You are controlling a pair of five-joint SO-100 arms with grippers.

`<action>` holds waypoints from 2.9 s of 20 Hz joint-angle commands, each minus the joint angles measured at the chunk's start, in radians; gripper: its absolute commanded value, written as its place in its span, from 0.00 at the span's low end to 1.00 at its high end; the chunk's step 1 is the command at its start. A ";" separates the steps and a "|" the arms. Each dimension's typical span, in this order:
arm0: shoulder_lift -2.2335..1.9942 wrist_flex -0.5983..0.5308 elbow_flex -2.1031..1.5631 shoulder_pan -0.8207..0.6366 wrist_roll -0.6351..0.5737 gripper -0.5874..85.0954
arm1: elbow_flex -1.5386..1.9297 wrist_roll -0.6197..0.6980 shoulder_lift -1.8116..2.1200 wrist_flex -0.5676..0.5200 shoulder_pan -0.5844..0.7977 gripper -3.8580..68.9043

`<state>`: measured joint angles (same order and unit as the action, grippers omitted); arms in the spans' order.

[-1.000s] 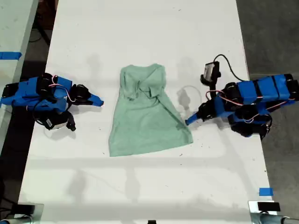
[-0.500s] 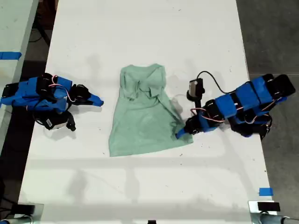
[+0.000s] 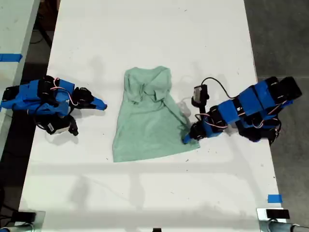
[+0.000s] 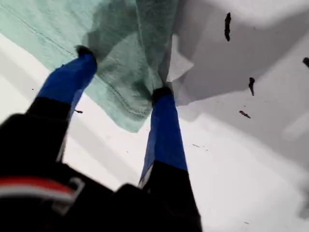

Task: Fold t shirt

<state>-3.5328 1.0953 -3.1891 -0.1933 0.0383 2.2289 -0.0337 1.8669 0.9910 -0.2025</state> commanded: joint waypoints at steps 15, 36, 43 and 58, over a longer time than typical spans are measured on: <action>-0.005 -0.021 -0.009 0.000 -0.014 0.01 | -1.321 0.311 -0.759 0.503 0.017 0.07; -0.005 -0.023 -0.009 -0.006 -0.026 0.01 | 0.666 0.261 1.276 0.011 0.258 0.31; -0.005 -0.025 -0.009 -0.008 -0.023 0.01 | 0.862 0.290 1.634 0.281 0.351 0.32; -0.005 -0.026 -0.011 -0.009 -0.026 0.01 | 0.881 0.327 1.634 0.334 0.430 0.24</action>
